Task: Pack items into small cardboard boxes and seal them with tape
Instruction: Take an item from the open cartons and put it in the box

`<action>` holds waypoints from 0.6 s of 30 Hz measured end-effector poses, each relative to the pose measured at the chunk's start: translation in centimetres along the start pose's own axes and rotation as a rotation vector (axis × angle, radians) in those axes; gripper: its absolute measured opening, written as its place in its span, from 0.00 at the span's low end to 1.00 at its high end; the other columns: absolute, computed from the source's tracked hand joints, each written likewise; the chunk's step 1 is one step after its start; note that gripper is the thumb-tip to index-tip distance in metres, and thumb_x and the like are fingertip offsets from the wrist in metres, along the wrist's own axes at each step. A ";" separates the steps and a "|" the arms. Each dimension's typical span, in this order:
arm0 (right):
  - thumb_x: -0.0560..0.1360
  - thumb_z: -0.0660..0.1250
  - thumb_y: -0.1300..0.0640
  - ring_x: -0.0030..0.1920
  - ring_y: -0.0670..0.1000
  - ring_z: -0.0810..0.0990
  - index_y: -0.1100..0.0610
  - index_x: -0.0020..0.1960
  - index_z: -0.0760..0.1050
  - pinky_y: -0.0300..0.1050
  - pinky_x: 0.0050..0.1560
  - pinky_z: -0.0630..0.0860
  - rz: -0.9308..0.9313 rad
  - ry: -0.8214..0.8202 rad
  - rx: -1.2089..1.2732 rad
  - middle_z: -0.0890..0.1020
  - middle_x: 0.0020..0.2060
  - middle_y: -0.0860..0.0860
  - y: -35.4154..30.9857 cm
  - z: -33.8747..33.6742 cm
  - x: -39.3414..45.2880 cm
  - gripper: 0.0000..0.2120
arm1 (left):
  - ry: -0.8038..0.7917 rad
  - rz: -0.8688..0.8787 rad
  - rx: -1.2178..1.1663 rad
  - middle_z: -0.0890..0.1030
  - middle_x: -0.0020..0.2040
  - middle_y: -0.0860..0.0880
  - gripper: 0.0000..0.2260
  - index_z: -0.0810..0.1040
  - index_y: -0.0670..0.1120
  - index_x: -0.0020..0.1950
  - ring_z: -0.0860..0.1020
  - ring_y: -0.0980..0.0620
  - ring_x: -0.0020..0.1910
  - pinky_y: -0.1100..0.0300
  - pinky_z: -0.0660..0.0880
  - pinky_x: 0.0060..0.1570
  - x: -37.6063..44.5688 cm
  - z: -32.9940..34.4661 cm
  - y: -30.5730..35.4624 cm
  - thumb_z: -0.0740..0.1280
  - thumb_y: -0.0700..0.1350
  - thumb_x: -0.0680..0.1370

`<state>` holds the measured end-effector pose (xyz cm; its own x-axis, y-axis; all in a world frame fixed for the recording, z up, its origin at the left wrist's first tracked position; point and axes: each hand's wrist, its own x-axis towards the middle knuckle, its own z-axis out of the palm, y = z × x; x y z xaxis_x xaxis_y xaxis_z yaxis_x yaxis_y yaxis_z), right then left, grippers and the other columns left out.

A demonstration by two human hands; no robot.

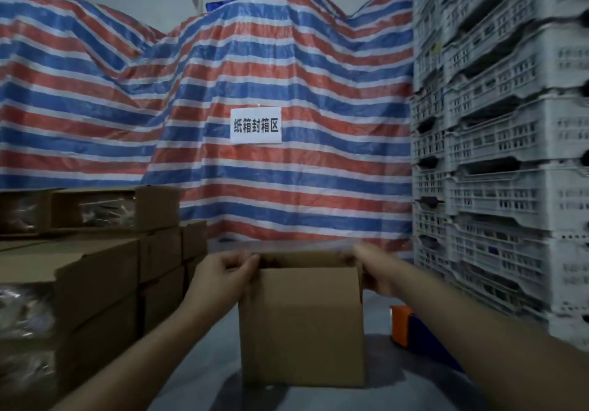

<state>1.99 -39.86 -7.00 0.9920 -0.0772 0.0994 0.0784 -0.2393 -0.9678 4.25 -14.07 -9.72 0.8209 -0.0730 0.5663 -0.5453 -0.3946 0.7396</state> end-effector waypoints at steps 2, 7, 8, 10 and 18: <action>0.79 0.58 0.61 0.26 0.47 0.77 0.57 0.40 0.72 0.40 0.27 0.74 0.006 -0.013 0.078 0.77 0.25 0.50 1.0 -0.4 0.3 0.10 | 0.089 0.043 -0.044 0.82 0.33 0.50 0.15 0.83 0.49 0.38 0.80 0.57 0.32 0.55 0.75 0.34 0.3 1.0 -0.4 0.64 0.51 0.81; 0.78 0.61 0.60 0.31 0.49 0.77 0.57 0.40 0.74 0.42 0.34 0.76 -0.008 0.005 0.199 0.77 0.30 0.53 1.7 0.1 0.6 0.08 | 0.199 -0.132 -0.437 0.84 0.46 0.52 0.15 0.80 0.50 0.56 0.81 0.52 0.49 0.52 0.77 0.48 1.9 2.1 -1.2 0.57 0.55 0.83; 0.77 0.63 0.60 0.31 0.50 0.78 0.58 0.40 0.76 0.43 0.36 0.76 -0.003 0.020 0.246 0.79 0.31 0.53 1.9 0.5 0.5 0.08 | 0.167 -0.191 -0.552 0.83 0.52 0.53 0.15 0.78 0.51 0.62 0.80 0.53 0.53 0.52 0.75 0.53 1.8 2.5 -1.4 0.56 0.55 0.84; 0.77 0.66 0.56 0.32 0.52 0.82 0.60 0.41 0.80 0.45 0.38 0.78 -0.023 0.023 0.337 0.82 0.33 0.55 2.4 1.1 0.1 0.10 | 0.063 -0.279 -0.723 0.81 0.59 0.51 0.19 0.75 0.50 0.68 0.79 0.51 0.59 0.50 0.72 0.61 1.3 3.0 -1.5 0.54 0.57 0.83; 0.79 0.66 0.46 0.49 0.52 0.85 0.54 0.48 0.83 0.50 0.51 0.79 -0.292 0.248 0.339 0.86 0.47 0.54 2.6 1.9 -0.4 0.13 | -0.043 -0.259 -0.707 0.86 0.48 0.49 0.14 0.85 0.52 0.52 0.84 0.51 0.50 0.53 0.76 0.54 -0.1 3.0 -2.0 0.63 0.58 0.78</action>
<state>1.99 -38.57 -9.98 0.8739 -0.2913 0.3891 0.4173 0.0390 -0.9079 5.81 -15.99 -12.33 0.9358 -0.0995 0.3382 -0.3005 0.2767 0.9128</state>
